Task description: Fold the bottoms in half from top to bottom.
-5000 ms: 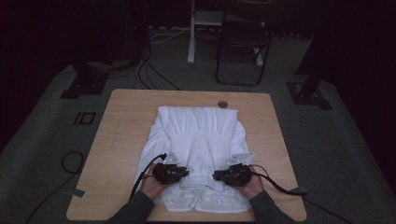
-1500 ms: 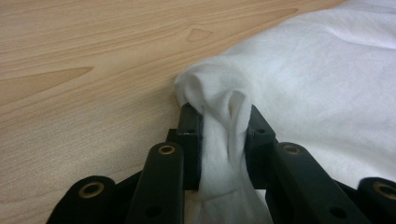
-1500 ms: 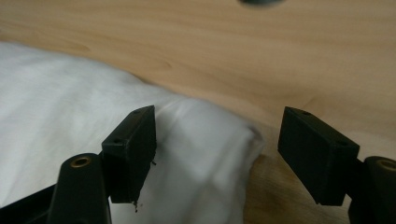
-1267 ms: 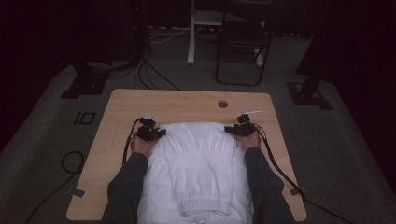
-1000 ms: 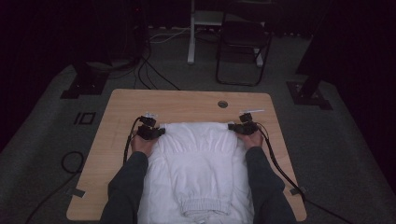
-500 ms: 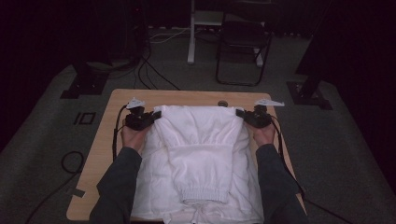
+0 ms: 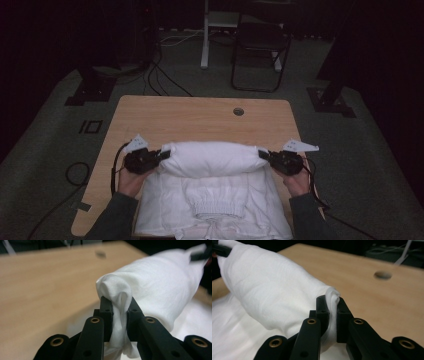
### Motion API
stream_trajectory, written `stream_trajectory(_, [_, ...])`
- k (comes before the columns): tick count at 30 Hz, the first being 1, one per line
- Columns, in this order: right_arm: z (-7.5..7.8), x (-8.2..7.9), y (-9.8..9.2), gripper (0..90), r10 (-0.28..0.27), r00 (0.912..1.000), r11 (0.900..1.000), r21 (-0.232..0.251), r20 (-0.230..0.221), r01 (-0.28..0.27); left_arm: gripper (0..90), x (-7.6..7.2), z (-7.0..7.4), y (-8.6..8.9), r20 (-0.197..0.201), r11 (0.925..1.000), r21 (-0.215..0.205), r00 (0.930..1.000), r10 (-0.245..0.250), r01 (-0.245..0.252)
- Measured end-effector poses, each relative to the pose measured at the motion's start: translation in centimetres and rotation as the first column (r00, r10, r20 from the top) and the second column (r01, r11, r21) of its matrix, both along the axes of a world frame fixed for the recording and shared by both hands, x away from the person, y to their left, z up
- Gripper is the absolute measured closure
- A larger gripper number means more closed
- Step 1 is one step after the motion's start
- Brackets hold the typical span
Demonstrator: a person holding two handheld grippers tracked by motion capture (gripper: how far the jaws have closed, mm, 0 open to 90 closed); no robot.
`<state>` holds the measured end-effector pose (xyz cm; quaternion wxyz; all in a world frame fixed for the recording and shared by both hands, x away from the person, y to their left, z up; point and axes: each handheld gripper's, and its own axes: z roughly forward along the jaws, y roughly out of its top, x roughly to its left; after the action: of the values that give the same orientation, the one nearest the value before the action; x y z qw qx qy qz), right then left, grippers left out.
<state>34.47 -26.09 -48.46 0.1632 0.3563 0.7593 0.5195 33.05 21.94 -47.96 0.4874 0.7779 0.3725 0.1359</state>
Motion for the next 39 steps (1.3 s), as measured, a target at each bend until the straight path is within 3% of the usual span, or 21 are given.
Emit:
stream_trajectory(3, [-1.5, -2.3, -0.1, 84.4, 0.014, 0.9991, 1.0, -0.013, -0.041, -0.015, 80.4, -2.2, -1.8, 0.0, -0.058, 0.999, 0.024, 0.9976, -0.037, 0.038])
stream_trajectory(5, [-2.7, -3.6, 0.0, 84.3, 0.021, 0.9969, 0.999, -0.035, -0.076, -0.024, 80.1, -3.6, -3.1, -0.2, -0.104, 0.9957, 0.064, 0.9927, -0.06, 0.067])
stream_trajectory(6, [-3.3, -4.1, 0.1, 84.3, 0.024, 0.9951, 0.998, -0.051, -0.095, -0.029, 80.0, -4.2, -3.7, -0.5, -0.123, 0.9911, 0.109, 0.9904, -0.063, 0.077])
stream_trajectory(7, [-3.3, -4.1, 0.1, 84.3, 0.024, 0.9951, 0.998, -0.051, -0.095, -0.029, 79.7, -4.2, -3.7, -0.5, -0.123, 0.9911, 0.109, 0.9904, -0.063, 0.077])
stream_trajectory(8, [-4.9, -5.0, 0.4, 84.2, 0.038, 0.9885, 0.995, -0.088, -0.147, -0.051, 79.6, -5.0, -5.0, -1.2, -0.149, 0.9802, 0.176, 0.9867, -0.064, 0.09])
stream_trajectory(10, [-6.0, -5.3, 0.7, 84.2, 0.042, 0.981, 0.992, -0.111, -0.189, -0.064, 79.6, -5.1, -6.3, -2.0, -0.164, 0.9685, 0.231, 0.9848, -0.057, 0.094])
stream_trajectory(11, [-6.6, -5.3, 0.9, 84.1, 0.039, 0.9776, 0.99, -0.124, -0.207, -0.066, 79.6, -5.0, -6.8, -2.2, -0.164, 0.9677, 0.234, 0.9849, -0.055, 0.093])
stream_trajectory(13, [-7.6, -5.1, 1.6, 84.2, 0.03, 0.9738, 0.983, -0.171, -0.226, -0.069, 79.7, -4.5, -7.0, -2.1, -0.172, 0.9747, 0.207, 0.9839, -0.048, 0.084])
stream_trajectory(18, [-7.7, -4.3, 2.7, 83.7, 0.006, 0.9788, 0.972, -0.227, -0.205, -0.053, 79.7, -3.1, -7.3, -1.8, -0.146, 0.9807, 0.189, 0.989, -0.022, 0.05])
stream_trajectory(20, [-7.7, -3.6, 3.0, 83.6, -0.007, 0.9808, 0.972, -0.233, -0.195, -0.04, 79.7, -2.3, -7.4, -1.9, -0.129, 0.9806, 0.195, 0.9916, 0.002, 0.023])
stream_trajectory(25, [-7.7, -1.3, 3.4, 83.4, -0.038, 0.9764, 0.976, -0.216, -0.213, -0.009, 79.7, -0.2, -7.4, -2.3, -0.089, 0.9765, 0.212, 0.9941, 0.061, -0.041])
stream_trajectory(26, [-7.5, 0.1, 3.8, 83.4, -0.057, 0.9761, 0.974, -0.227, -0.21, 0.008, 79.6, 1.0, -7.4, -2.5, -0.07, 0.9722, 0.224, 0.994, 0.085, -0.067])
stream_trajectory(27, [-7.5, 0.6, 3.9, 83.4, -0.061, 0.9759, 0.974, -0.228, -0.209, 0.012, 79.6, 1.0, -7.4, -2.5, -0.07, 0.9722, 0.224, 0.994, 0.085, -0.067])
stream_trajectory(29, [-7.6, 1.9, 4.0, 83.4, -0.068, 0.9744, 0.978, -0.209, -0.214, 0.023, 79.6, 2.9, -7.5, -2.5, -0.056, 0.9707, 0.211, 0.9901, 0.129, -0.114])
stream_trajectory(32, [-7.7, 3.9, 3.8, 83.4, -0.079, 0.9688, 0.986, -0.16, -0.235, 0.042, 79.6, 4.5, -7.5, -2.6, -0.046, 0.9656, 0.217, 0.9866, 0.157, -0.143])
stream_trajectory(33, [-7.7, 3.9, 3.8, 83.4, -0.079, 0.9688, 0.986, -0.16, -0.235, 0.042, 79.6, 4.5, -7.5, -2.6, -0.046, 0.9656, 0.217, 0.9866, 0.157, -0.143])
stream_trajectory(34, [-7.6, 5.4, 4.1, 83.3, -0.099, 0.9648, 0.985, -0.164, -0.243, 0.059, 79.6, 5.7, -7.4, -2.7, -0.047, 0.9623, 0.219, 0.9833, 0.176, -0.162])
stream_trajectory(35, [-7.5, 5.9, 4.2, 83.3, -0.108, 0.9636, 0.983, -0.171, -0.245, 0.066, 79.6, 5.7, -7.4, -2.7, -0.047, 0.9623, 0.219, 0.9833, 0.176, -0.162])
stream_trajectory(36, [-7.4, 6.6, 4.4, 83.4, -0.121, 0.9623, 0.981, -0.178, -0.244, 0.079, 79.5, 6.8, -7.3, -2.8, -0.049, 0.9598, 0.212, 0.979, 0.198, -0.183])
stream_trajectory(39, [-7.4, 7.9, 4.8, 83.3, -0.146, 0.958, 0.98, -0.17, -0.247, 0.106, 79.5, 7.9, -7.4, -2.7, -0.06, 0.9588, 0.186, 0.9715, 0.229, -0.215])
